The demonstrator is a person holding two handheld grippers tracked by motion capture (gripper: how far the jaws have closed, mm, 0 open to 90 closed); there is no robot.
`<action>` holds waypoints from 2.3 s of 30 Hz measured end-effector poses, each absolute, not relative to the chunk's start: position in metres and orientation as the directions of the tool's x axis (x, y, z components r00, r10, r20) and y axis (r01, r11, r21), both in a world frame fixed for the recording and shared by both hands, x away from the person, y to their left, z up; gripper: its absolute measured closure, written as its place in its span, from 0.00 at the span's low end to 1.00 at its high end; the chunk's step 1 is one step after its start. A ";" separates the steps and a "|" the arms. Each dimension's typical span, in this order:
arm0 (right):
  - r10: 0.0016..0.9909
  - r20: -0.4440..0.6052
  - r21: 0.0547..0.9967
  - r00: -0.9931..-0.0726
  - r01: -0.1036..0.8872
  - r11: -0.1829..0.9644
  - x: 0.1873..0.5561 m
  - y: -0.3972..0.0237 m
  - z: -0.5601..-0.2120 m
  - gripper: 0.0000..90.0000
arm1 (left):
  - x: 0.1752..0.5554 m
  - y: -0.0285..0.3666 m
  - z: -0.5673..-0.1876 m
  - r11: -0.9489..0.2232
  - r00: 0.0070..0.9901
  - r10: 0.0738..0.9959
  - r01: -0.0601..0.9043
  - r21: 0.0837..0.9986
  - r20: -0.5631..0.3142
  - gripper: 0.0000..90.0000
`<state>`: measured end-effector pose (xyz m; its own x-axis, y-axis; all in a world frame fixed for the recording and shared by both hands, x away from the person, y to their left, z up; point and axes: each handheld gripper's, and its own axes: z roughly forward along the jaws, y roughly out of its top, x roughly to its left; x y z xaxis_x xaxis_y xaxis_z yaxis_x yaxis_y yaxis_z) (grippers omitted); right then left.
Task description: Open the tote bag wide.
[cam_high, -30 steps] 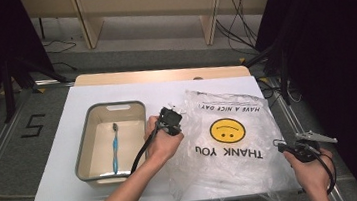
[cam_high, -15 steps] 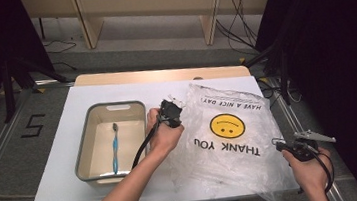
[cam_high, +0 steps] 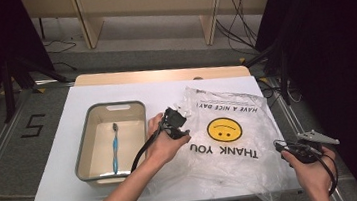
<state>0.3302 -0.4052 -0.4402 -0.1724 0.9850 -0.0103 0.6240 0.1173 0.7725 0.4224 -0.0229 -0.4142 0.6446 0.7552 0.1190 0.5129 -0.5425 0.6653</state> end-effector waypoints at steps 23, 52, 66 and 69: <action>0.972 0.053 0.597 -0.230 0.787 0.154 0.331 -0.400 -0.466 0.60 | 0.392 -0.037 -0.459 -0.693 0.748 0.653 0.529 0.490 0.115 0.51; 0.975 0.034 0.659 -0.219 0.738 0.143 0.334 -0.396 -0.458 1.00 | 0.401 -0.039 -0.466 -0.601 0.684 0.729 0.623 0.500 0.025 0.99; 0.982 0.015 0.706 -0.186 0.697 0.121 0.340 -0.396 -0.455 1.00 | 0.405 -0.032 -0.456 -0.584 0.659 0.746 0.578 0.570 0.096 0.77; 0.984 0.009 0.710 -0.180 0.694 0.120 0.343 -0.396 -0.455 1.00 | 0.407 -0.033 -0.456 -0.567 0.640 0.761 0.579 0.587 0.103 0.53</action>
